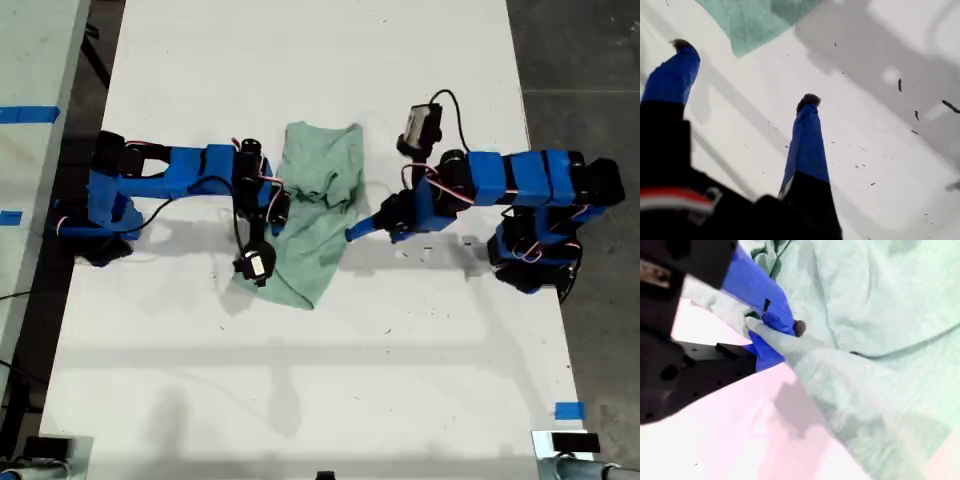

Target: Fold tshirt

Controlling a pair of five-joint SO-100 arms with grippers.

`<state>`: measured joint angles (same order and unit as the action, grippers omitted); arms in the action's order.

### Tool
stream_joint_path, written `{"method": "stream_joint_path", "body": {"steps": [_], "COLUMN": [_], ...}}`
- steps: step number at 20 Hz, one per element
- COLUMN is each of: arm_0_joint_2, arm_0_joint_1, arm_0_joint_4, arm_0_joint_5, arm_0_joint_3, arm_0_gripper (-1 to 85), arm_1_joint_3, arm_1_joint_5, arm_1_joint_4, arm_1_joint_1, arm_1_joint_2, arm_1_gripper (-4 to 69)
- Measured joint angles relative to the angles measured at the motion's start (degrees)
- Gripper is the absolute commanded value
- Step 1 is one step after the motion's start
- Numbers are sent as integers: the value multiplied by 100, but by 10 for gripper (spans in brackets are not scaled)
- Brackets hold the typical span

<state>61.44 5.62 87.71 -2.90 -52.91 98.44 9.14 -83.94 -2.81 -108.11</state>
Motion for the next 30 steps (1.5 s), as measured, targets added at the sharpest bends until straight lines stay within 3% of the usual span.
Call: {"method": "stream_joint_path", "body": {"steps": [3,4,6,9,12,18,20,24,28,30], "arm_0_joint_2": [-791,-1055,-1626,-1942,-1872,-70,624,1854,3261,3586], "arm_0_joint_1": [9,9,9,9,9,62,176,439,624,659], "arm_0_joint_4": [-686,-984,-1485,-1740,-1283,1125,1635,1564,615,457], "arm_0_joint_5": [-114,-202,-448,-527,-527,-492,-343,88,404,492], "arm_0_joint_3": [580,624,712,888,896,571,246,-1213,-3182,-3595], "arm_0_gripper": [29,146,253,282,278,256,265,259,249,245], "arm_1_joint_3": [299,378,431,439,457,765,940,1046,1046,1046], "arm_1_joint_5": [-44,-79,-97,-97,-97,-193,-255,-492,-615,-694], "arm_1_joint_4": [0,0,0,0,9,9,-35,-176,-185,-185], "arm_1_joint_1": [-35,-35,-35,-35,-35,-35,-35,123,299,334], "arm_1_joint_2": [-360,-439,-527,-545,-545,-835,-1090,-1380,-1380,-1380], "arm_1_gripper": [348,347,346,346,346,345,344,340,340,340]}}
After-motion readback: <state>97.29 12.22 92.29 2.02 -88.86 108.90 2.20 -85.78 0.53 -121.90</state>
